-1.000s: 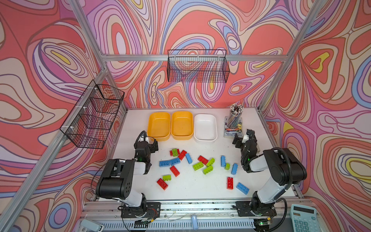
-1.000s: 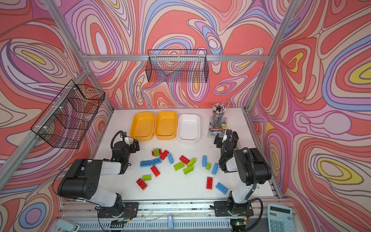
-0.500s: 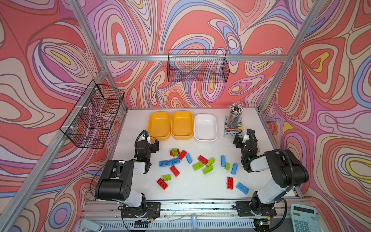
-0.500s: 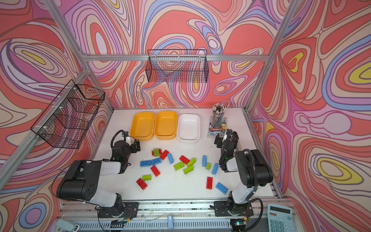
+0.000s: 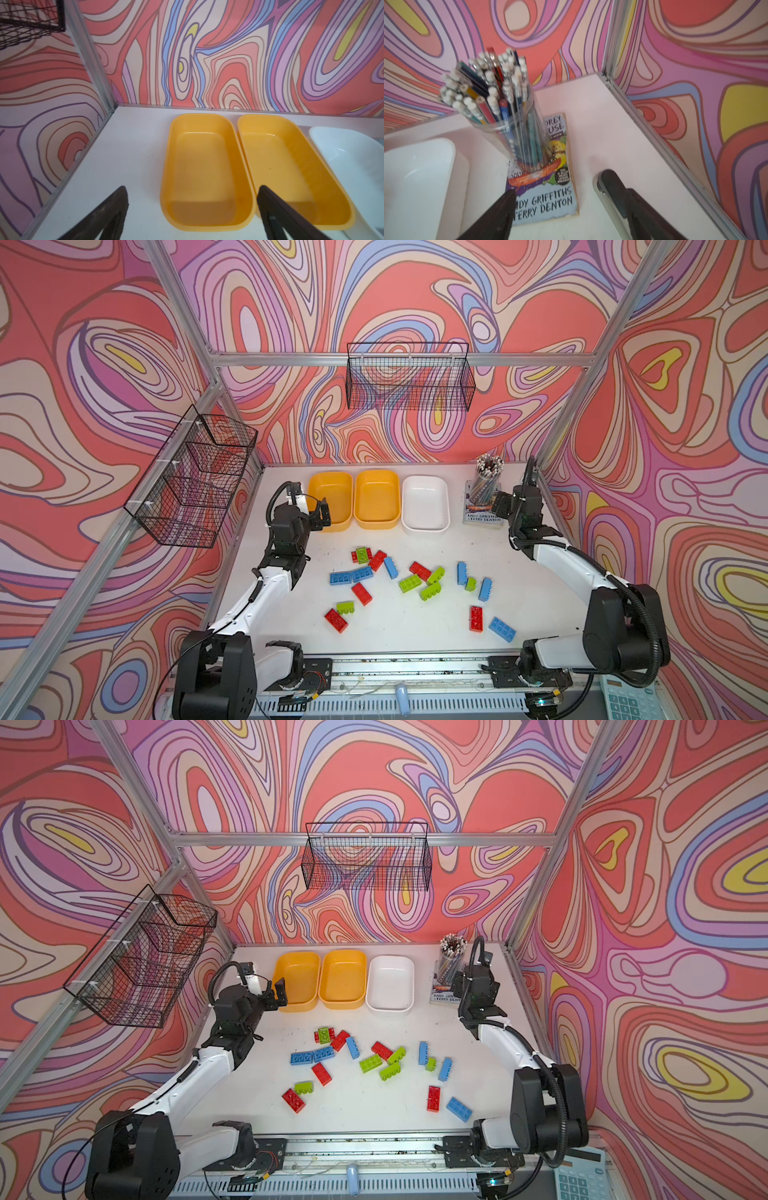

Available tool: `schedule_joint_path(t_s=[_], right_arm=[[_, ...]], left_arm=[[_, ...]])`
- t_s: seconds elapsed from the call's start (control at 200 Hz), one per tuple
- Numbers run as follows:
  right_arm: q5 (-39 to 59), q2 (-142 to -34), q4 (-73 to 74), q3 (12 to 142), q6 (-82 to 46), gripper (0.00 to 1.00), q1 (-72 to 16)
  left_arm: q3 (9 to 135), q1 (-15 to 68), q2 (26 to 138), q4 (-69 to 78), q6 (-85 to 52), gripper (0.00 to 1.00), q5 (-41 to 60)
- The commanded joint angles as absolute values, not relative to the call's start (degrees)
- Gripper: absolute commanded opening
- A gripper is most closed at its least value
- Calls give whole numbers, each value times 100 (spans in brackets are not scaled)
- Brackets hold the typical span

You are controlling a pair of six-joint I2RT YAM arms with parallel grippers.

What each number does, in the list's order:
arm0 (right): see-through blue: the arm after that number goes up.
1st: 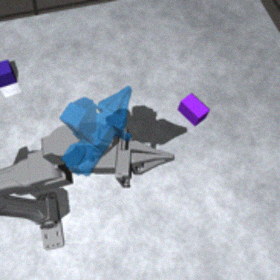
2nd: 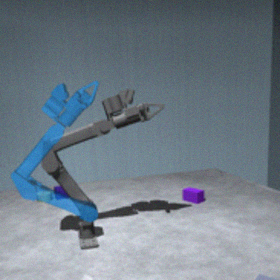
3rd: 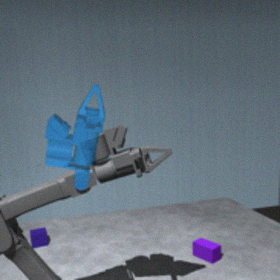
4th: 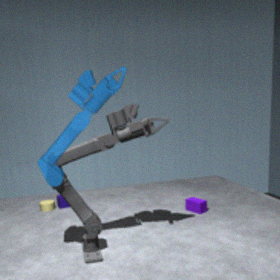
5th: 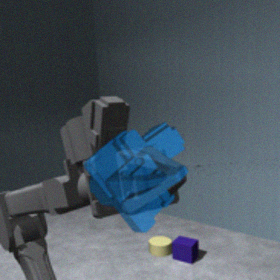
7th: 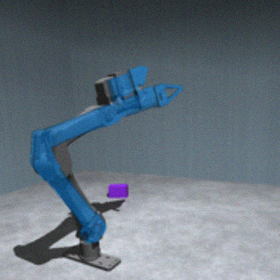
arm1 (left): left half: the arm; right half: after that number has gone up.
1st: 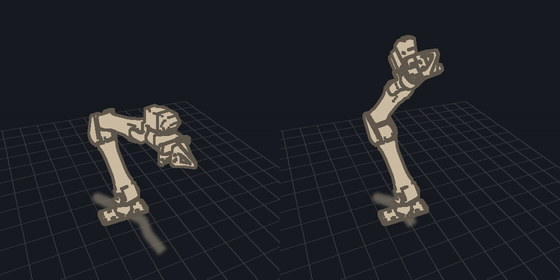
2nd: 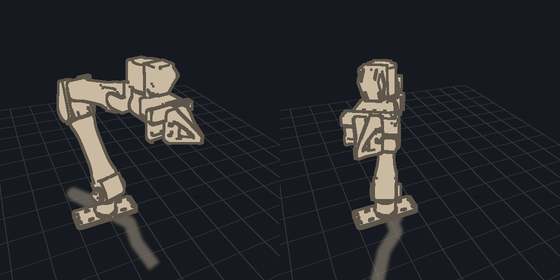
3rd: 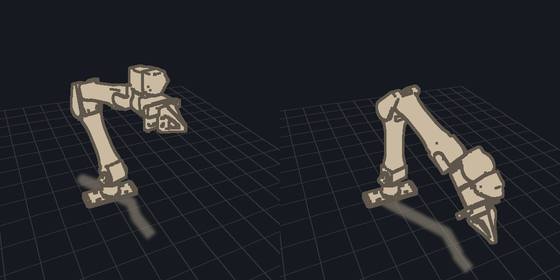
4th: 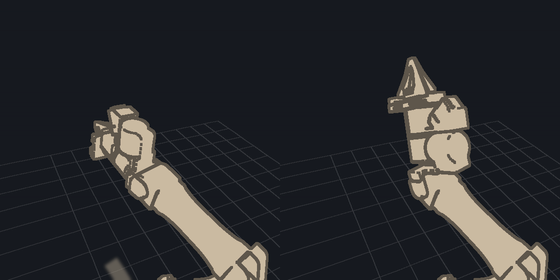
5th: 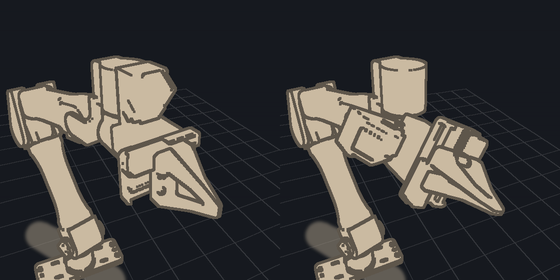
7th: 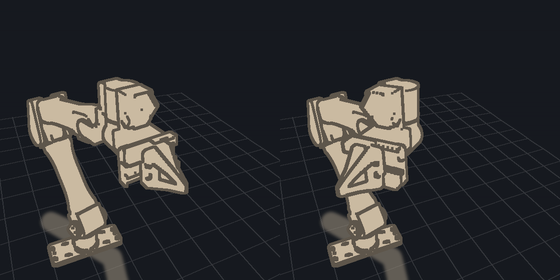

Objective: Sort the legos into containers by color
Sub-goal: 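Lower the right gripper onto a blue brick while the left arm rises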

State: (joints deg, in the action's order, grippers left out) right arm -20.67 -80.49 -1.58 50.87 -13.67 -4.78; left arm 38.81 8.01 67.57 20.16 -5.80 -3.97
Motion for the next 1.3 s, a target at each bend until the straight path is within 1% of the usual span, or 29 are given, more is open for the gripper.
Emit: schedule_joint_path(t_s=[0.0,0.12,0.3,0.511,0.761,1.187,1.297], right_arm=[[-1720,-8147,-1916,5286,-1806,82,-640],[-1576,-8121,-2288,5260,-1866,81,-935],[-1398,-7914,-2191,5028,-1838,82,-976],[-1439,-7848,-2107,5019,-1808,83,-980],[-1246,-7805,-2090,4902,-1854,83,-977],[-966,-7781,-2345,4913,-1810,82,-1015],[-883,-7776,-2425,4896,-1819,80,-1065]], left_arm=[[4245,1449,6906,1210,-625,100,-331],[4540,2068,7245,1270,-653,100,-399],[4717,2436,7617,1560,-740,100,-449],[4997,2483,7813,1564,-590,100,-364],[5229,2487,7814,1343,-595,100,-343],[4656,2489,7200,1356,-961,100,-488],[4521,2512,7030,1297,-1049,100,-517]])
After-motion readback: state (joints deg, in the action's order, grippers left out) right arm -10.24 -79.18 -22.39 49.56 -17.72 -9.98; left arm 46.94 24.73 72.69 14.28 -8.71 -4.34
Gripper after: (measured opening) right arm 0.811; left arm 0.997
